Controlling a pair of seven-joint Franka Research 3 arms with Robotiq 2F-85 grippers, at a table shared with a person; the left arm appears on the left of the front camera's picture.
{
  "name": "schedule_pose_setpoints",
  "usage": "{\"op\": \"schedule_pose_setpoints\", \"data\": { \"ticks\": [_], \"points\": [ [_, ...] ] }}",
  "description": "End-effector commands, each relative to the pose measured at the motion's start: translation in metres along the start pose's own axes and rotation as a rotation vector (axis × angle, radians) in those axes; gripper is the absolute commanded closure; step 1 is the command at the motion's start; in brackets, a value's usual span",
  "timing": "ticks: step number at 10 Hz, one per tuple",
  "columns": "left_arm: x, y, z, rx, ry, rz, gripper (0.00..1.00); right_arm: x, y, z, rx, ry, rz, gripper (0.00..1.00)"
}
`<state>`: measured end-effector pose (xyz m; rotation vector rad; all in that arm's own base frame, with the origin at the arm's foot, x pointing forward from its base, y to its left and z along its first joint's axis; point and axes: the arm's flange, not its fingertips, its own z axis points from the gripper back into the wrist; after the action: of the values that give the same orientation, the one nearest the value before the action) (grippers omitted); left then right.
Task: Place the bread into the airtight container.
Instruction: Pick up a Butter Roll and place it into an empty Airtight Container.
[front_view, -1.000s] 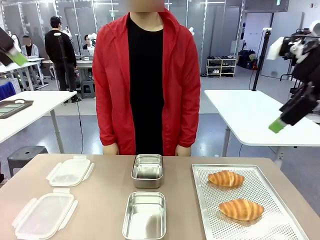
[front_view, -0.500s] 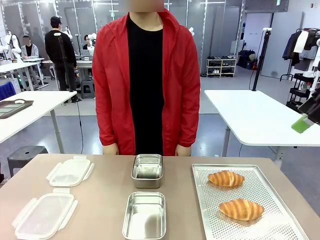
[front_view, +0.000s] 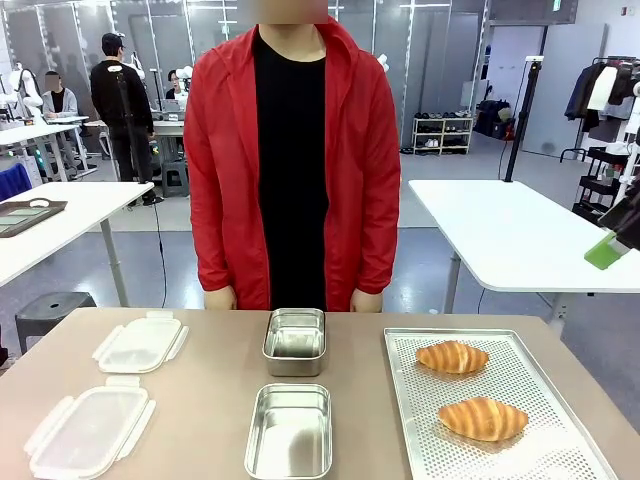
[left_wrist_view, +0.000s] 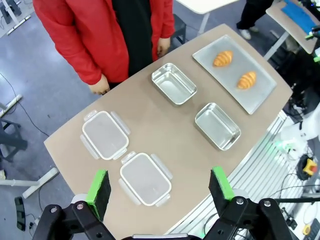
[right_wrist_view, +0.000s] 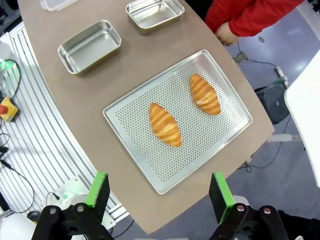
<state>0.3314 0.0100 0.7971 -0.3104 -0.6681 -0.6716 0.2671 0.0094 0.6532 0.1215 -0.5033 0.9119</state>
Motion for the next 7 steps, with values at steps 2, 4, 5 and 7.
{"op": "schedule_pose_setpoints", "data": {
  "ticks": [2,4,5,7],
  "points": [
    [0.000,-0.002,0.001,-0.008,-0.004,-0.007,0.00,0.010,0.005,-0.008,0.005,0.087,0.234,0.00],
    [0.000,-0.002,0.001,-0.008,-0.004,-0.007,0.00,0.016,0.009,-0.035,0.003,0.217,0.383,0.00],
    [0.000,-0.002,0.001,-0.008,-0.004,-0.007,0.00,0.017,0.010,-0.050,0.023,0.238,0.403,0.00],
    [0.000,-0.002,0.001,-0.008,-0.004,-0.007,0.00,0.016,0.010,-0.094,0.053,0.222,0.425,0.00]
  ]
}}
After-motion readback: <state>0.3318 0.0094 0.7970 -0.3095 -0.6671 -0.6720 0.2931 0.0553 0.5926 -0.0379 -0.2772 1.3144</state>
